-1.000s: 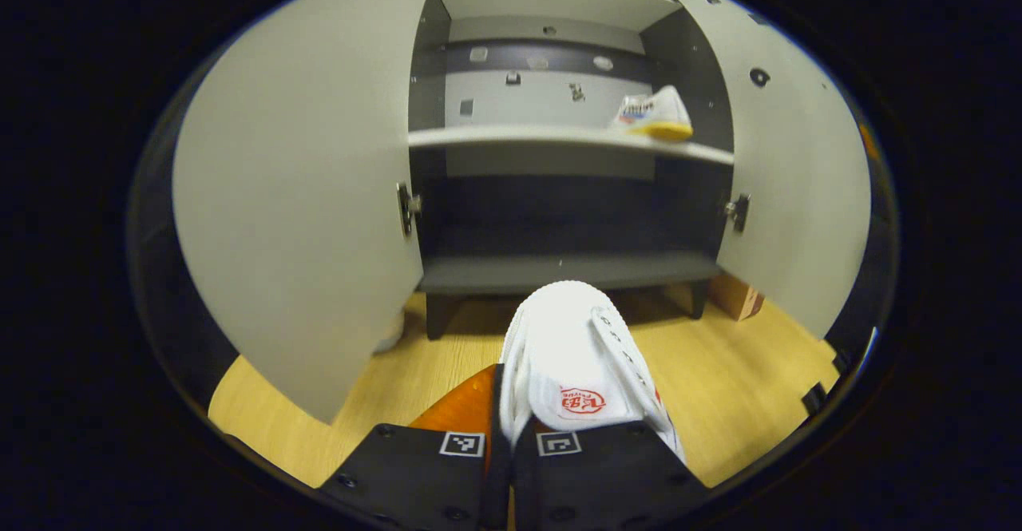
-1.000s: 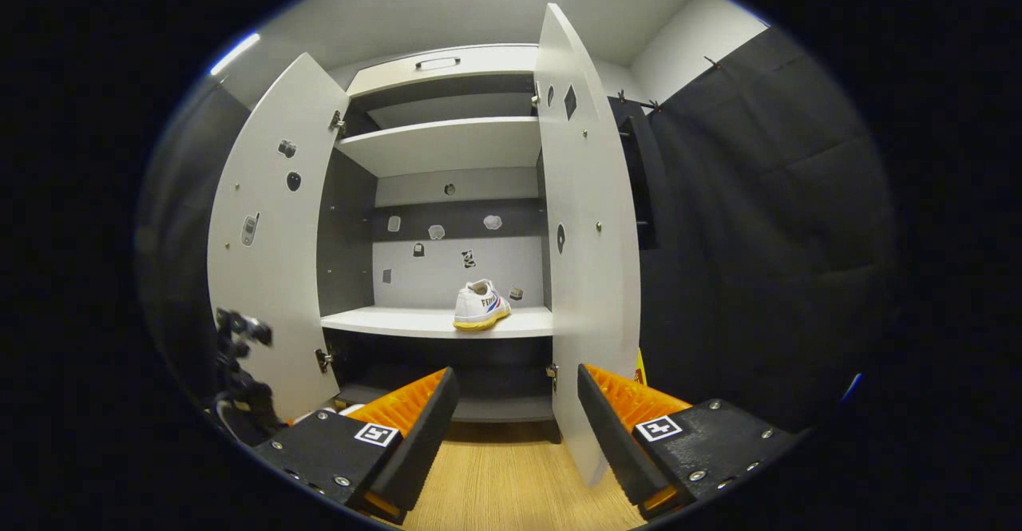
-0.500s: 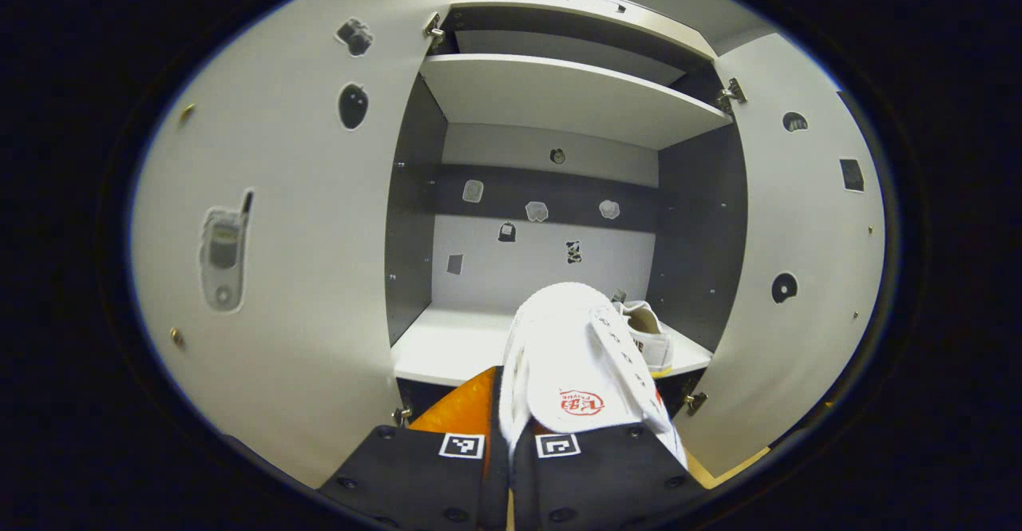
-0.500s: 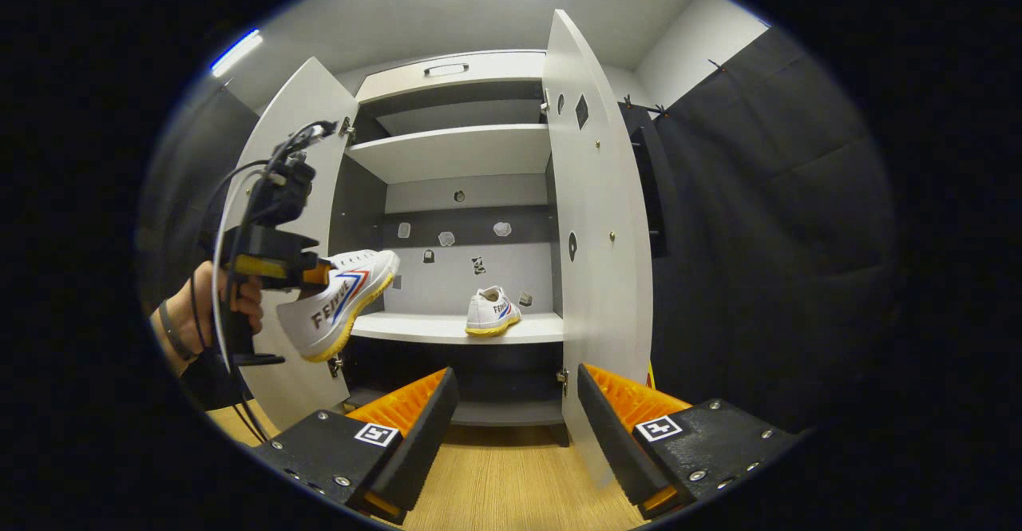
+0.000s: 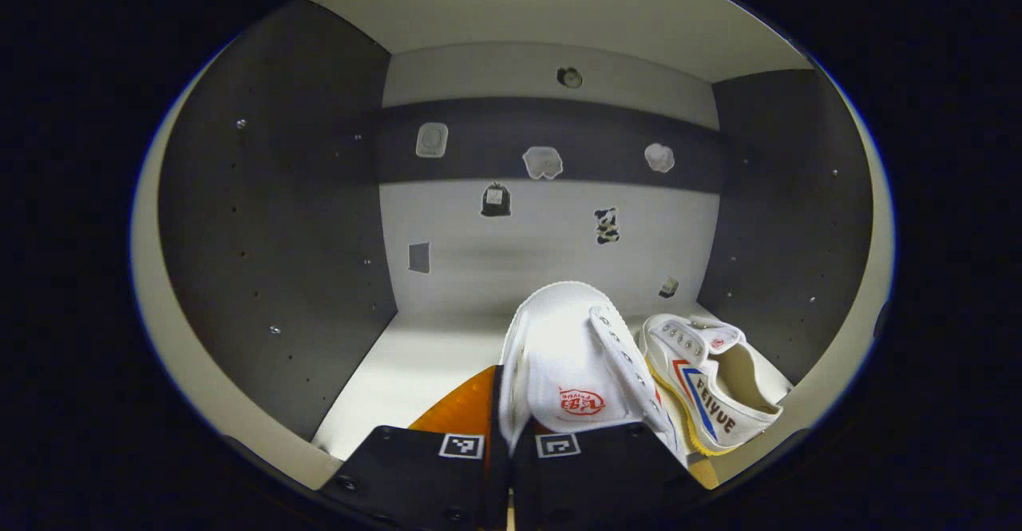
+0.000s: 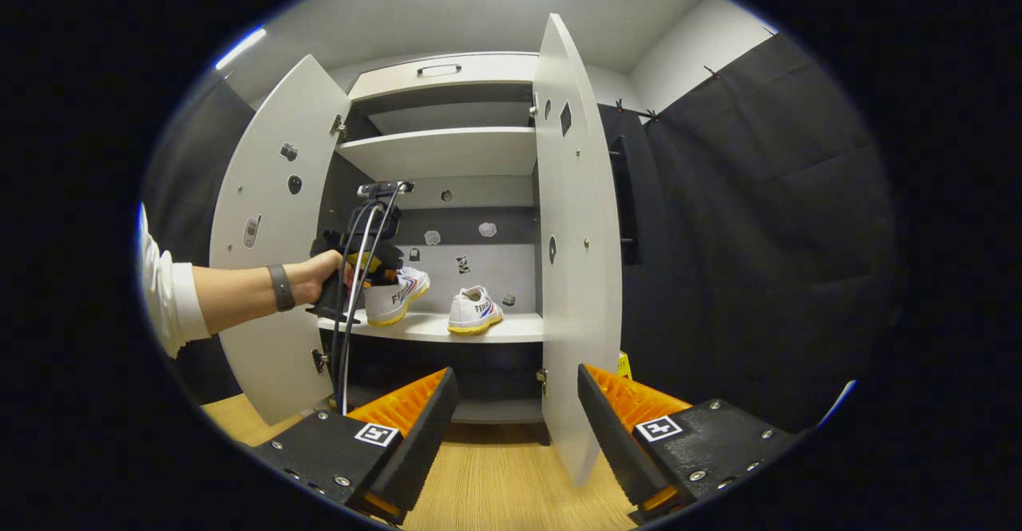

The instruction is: Grab one shoe with the right hand and put it into the shoe cabinet, grab the other shoe with the left hand and put it into the shoe cabinet; then close the right door with the right hand and the left door with the left hand.

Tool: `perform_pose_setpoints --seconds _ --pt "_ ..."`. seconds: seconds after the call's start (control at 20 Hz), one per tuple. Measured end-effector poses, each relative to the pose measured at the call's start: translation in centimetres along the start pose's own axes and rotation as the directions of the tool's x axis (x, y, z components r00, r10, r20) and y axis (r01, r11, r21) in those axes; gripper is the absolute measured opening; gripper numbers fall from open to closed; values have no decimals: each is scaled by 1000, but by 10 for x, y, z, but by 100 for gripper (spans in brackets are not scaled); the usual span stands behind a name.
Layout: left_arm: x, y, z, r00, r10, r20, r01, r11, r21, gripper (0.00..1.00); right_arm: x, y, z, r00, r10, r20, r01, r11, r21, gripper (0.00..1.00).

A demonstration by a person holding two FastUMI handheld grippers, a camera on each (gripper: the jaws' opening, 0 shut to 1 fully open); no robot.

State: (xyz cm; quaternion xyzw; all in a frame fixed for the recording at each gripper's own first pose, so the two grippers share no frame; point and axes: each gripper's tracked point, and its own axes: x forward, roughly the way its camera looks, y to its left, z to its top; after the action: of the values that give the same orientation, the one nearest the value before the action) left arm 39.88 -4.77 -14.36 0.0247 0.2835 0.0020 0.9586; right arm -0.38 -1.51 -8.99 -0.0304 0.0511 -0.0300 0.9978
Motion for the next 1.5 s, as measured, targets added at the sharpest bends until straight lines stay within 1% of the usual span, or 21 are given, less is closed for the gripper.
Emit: perform_pose_setpoints --seconds 0.1,0.15,0.2,0.35,0.55,0.7,0.8,0.85,0.9,0.95,1.0,1.1,1.15,1.2,1.3,1.35,1.45,1.5 --pt "22 10 -13 997 52 -52 -50 998 40 9 -2 -5 -1 1000 -15 -7 16 1000 9 92" --pt "29 10 -18 996 55 -73 -52 997 52 9 -2 -9 -1 1000 -29 -7 29 1000 9 92" --pt "32 7 -21 995 43 -89 -39 998 45 10 -2 -14 -2 999 -41 -8 41 999 9 92" --pt "32 8 -24 993 50 -110 -44 998 54 10 -2 -20 -8 998 -56 -26 57 998 21 92" --pt "34 11 -25 991 63 -115 -56 997 56 10 -1 -19 -8 998 -48 -28 49 998 35 92" --pt "32 10 -28 989 59 -132 -57 998 25 12 -1 -18 -8 999 -40 -27 41 998 39 92" --pt "27 9 -25 990 56 -130 -53 998 21 27 -1 -19 -9 999 -39 -29 40 998 44 92" --pt "24 9 -23 990 59 -129 -54 998 39 39 -1 -20 -10 999 -38 -29 40 998 48 92" --pt "21 4 -20 991 53 -122 -48 998 46 37 -2 -20 -10 999 -38 -29 39 998 52 93" --pt "18 3 -17 992 50 -115 -44 998 54 50 -3 -21 -9 999 -39 -27 40 998 55 92" --pt "13 5 -17 993 50 -111 -45 998 52 53 -3 -21 -9 999 -40 -27 41 997 58 92" --pt "3 8 -14 994 43 -100 -41 999 20 67 -4 -21 -10 999 -35 -25 37 997 61 92" --pt "-4 8 -14 995 25 -96 -25 1000 -8 74 -3 -20 -9 999 -32 -24 33 998 62 92" --pt "-11 9 -11 997 13 -82 -15 1000 -23 76 -3 -19 -9 999 -26 -24 27 998 63 92" --pt "-27 15 -1 999 8 -33 -8 1000 -18 83 -2 -15 -8 1000 -11 -23 13 998 65 92" --pt "-39 16 6 1000 3 -3 -3 1000 -9 89 -2 -12 -8 1000 -3 -22 5 998 65 92" --pt "-64 16 21 998 -11 64 10 1000 8 92 -1 -8 -7 1000 13 -23 -11 998 66 92" --pt "-78 17 26 995 -21 94 20 1000 10 92 -1 -4 -8 999 22 -24 -20 997 69 92"
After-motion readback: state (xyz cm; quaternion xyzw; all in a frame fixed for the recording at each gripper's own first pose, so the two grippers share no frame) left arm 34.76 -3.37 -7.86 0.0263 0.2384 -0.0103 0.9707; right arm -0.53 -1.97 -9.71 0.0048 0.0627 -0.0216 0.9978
